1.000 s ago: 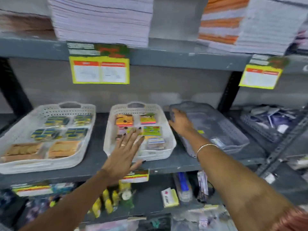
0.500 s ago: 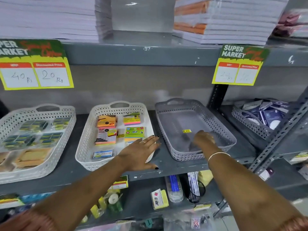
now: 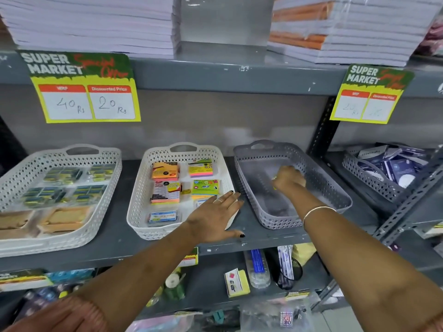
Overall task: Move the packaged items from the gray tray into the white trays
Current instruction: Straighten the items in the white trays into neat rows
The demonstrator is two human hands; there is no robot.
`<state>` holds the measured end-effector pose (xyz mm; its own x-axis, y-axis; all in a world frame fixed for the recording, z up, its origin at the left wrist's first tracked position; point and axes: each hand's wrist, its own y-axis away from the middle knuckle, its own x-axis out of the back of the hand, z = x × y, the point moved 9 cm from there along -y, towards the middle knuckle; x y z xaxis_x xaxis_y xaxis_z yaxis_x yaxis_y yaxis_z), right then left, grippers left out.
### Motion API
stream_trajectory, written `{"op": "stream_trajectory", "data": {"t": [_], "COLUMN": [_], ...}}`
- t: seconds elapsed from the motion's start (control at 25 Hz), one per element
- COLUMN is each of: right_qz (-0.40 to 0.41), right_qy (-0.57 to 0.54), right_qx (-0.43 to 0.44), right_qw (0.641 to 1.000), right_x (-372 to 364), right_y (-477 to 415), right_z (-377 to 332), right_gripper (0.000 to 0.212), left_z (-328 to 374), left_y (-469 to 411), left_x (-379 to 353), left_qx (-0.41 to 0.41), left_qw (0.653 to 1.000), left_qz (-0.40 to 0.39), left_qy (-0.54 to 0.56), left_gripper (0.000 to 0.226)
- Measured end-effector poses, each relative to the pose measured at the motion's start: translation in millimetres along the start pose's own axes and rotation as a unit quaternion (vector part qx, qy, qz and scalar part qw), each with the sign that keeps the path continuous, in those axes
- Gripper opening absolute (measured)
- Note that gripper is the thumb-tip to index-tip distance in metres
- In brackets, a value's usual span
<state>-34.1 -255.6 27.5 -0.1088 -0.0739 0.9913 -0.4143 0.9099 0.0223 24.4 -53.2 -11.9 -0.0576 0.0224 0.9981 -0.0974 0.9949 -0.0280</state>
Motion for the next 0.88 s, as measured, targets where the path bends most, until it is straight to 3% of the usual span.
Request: {"op": "stream_trajectory", "data": {"t": [0.16, 0.32, 0.4, 0.6, 0.88], "right_qz": [0.006, -0.019, -0.042, -0.109, -0.153], "right_qy": [-0.019, -0.049, -0.058, -0.056, -0.003], "right_qx": [0.089, 0.245, 0.319, 0.424, 0.443], "right_qw": [0.996, 0.968, 0.945, 0.897, 0.883], "right_x": [20, 13, 0, -44, -83], "right_y": [12, 48, 76, 142, 168], "right_z": [-67, -154, -199, -269, -280], "right_gripper": [0.048, 0.045, 0.04, 0.043, 0.039], "left_z": [-42, -113, -136, -148, -151], "left_y": [32, 101, 130, 155, 155], "left_x": [12, 7, 2, -5, -11], "left_qx": [0.105, 0.226, 0.268, 0.311, 0.308], "left_qw": [0.994, 0.973, 0.963, 0.949, 0.95], "left_qz": [0.036, 0.05, 0.042, 0.045, 0.056], "left_qy": [0.01, 0.003, -0.005, 0.023, 0.025], "left_gripper": [0.08, 0.116, 0.123, 0.126, 0.116]}}
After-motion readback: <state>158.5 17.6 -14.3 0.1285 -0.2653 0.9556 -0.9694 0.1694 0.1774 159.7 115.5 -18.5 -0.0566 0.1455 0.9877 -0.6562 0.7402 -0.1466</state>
